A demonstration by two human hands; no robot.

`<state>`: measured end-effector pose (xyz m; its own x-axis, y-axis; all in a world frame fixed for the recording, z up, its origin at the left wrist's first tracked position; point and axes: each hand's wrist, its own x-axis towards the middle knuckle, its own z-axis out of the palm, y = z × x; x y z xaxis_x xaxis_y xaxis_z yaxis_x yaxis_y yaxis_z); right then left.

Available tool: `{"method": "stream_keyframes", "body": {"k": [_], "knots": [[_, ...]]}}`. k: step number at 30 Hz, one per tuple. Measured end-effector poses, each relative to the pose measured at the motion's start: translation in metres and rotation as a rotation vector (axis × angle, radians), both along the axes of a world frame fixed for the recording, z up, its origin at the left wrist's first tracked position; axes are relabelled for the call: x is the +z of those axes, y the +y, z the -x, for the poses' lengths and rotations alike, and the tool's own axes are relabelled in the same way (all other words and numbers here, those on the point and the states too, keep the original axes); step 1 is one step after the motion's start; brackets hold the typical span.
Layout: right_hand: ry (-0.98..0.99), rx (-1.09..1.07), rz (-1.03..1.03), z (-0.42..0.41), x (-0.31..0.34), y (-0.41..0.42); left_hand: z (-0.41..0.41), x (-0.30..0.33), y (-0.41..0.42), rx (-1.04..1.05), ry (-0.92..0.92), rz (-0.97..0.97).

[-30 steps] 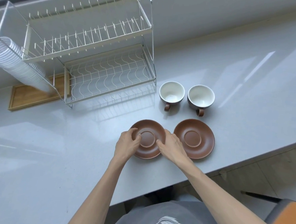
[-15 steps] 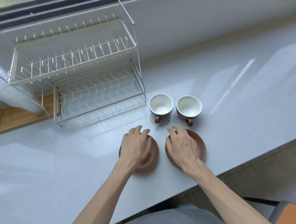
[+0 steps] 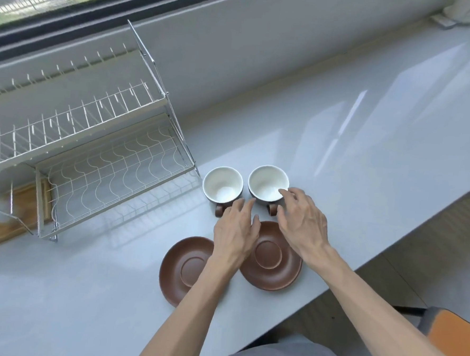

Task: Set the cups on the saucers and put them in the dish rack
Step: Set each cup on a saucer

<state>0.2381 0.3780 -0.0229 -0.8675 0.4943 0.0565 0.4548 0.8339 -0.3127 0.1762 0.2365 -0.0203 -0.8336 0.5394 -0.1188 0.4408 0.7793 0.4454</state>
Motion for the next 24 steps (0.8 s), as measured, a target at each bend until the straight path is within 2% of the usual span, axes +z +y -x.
{"method": "stream_keyframes", "body": {"k": [7, 18, 24], "knots": [[-0.012, -0.025, 0.003, 0.029, -0.005, 0.026, 0.016, -0.004, 0.036, 0.146, -0.124, -0.183], [-0.079, -0.115, 0.245, 0.074, -0.017, 0.048, 0.049, -0.014, 0.067, 0.175, -0.251, -0.217], [-0.118, -0.177, 0.293, 0.083, -0.026, 0.055, 0.055, -0.021, 0.071, 0.197, -0.323, -0.234]]}}
